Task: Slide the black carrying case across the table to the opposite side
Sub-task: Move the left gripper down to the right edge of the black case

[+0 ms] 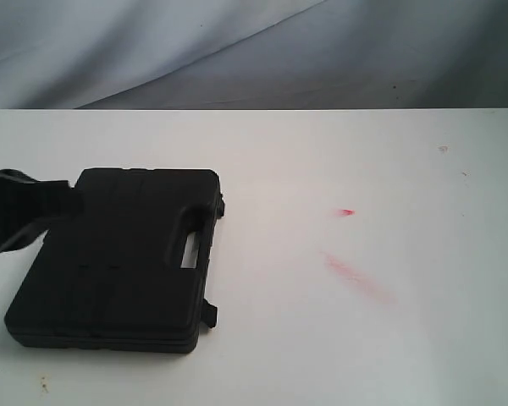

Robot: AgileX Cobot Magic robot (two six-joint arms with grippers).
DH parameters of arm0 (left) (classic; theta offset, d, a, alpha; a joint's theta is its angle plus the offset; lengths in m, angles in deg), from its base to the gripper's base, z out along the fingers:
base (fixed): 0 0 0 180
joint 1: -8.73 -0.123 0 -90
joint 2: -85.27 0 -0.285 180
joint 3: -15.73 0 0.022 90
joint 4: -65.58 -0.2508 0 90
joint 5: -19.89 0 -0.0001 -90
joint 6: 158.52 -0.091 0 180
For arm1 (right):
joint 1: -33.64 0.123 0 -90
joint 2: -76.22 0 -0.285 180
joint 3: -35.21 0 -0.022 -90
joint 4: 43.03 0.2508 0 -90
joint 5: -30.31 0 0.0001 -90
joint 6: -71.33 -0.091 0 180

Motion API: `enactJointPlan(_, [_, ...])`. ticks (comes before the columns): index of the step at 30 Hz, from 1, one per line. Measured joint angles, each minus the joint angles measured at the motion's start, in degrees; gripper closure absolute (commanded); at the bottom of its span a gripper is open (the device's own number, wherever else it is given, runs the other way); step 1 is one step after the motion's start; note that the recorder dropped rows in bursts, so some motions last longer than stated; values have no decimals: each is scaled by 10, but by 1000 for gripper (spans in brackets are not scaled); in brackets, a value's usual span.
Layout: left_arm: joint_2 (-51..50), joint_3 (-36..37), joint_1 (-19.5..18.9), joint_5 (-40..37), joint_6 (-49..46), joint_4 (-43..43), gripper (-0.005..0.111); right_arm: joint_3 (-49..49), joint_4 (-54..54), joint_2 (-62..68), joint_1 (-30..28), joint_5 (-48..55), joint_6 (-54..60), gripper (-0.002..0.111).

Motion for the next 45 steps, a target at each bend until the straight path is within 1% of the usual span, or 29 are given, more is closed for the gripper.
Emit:
enactJointPlan(2, [-48,-24,26,1,33,-19,107,0,0,0,0,0,0,108])
enactJointPlan(7, [-128,-93,67,-15,95,-70,107,0,0,0,0,0,0,108])
enactJointPlan(12, [-200,-158,97,-42,127,-99,107,0,0,0,0,0,0,108])
enactJointPlan(16, [-259,-216,112,-78,165,-137,107,0,0,0,0,0,0,108])
enactJointPlan(20, [-309,-262,113,-125,196,-160,107,0,0,0,0,0,0,108])
enactJointPlan(25, [-366,-312,114,-181,208,-167,107,0,0,0,0,0,0,108])
enactJointPlan(34, [-457,-391,114,-240,220,-170,107,0,0,0,0,0,0,108])
enactJointPlan(38, [-475,-401,114,-253,222,-170,107,0,0,0,0,0,0,108])
enactJointPlan(45, [-478,-403,114,-280,222,-169,107,0,0,0,0,0,0,108])
